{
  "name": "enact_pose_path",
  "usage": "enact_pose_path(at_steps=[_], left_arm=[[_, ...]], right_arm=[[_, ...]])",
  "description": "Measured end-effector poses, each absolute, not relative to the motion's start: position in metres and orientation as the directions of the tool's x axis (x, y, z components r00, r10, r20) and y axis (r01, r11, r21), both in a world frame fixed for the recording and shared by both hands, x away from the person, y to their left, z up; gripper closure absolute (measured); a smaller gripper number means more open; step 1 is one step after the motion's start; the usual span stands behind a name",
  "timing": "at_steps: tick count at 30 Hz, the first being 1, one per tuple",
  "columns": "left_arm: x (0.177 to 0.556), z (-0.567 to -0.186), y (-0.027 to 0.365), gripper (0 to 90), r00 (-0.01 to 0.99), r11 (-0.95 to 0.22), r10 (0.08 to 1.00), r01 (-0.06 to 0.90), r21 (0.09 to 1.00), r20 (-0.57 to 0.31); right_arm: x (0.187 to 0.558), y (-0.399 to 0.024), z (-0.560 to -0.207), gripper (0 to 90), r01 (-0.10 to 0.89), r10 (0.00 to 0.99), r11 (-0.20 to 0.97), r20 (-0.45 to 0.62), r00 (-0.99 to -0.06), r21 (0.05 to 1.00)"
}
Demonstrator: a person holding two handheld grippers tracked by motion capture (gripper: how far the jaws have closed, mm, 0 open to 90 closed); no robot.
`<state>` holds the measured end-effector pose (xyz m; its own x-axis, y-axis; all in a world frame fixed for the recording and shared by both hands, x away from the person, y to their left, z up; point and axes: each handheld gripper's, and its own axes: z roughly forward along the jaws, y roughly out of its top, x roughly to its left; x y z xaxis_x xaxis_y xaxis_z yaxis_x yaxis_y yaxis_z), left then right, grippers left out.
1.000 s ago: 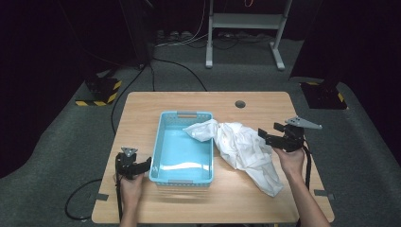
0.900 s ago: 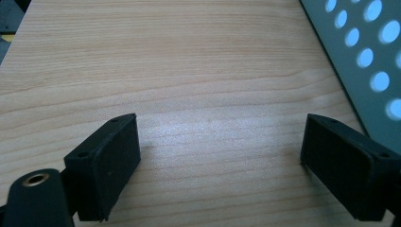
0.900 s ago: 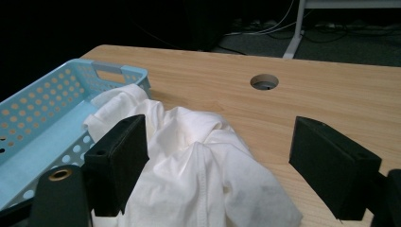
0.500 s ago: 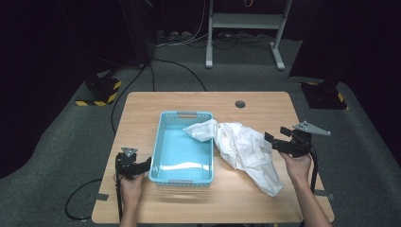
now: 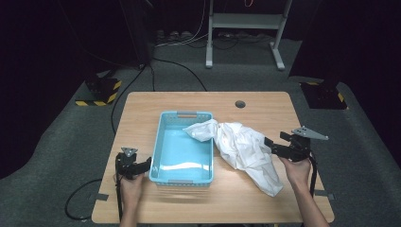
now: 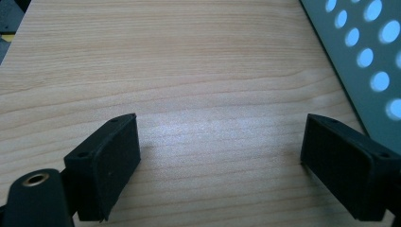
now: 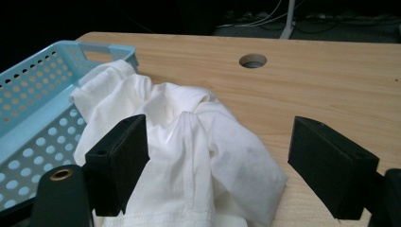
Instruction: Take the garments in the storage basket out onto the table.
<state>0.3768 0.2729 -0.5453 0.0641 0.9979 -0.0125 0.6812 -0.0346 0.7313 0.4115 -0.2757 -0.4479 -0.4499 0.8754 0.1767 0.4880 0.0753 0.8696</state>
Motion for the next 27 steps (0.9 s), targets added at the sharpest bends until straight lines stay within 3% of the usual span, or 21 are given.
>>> enact_pose_path(at_steps=[27], left_arm=[[0.377, -0.545, 0.273, 12.7, 0.064, -0.035, 0.998, 0.681, 0.731, -0.013]], right_arm=[[0.413, -0.273, -0.489, 20.9, 0.554, 0.901, 0.116, 0.148, -0.409, 0.825]])
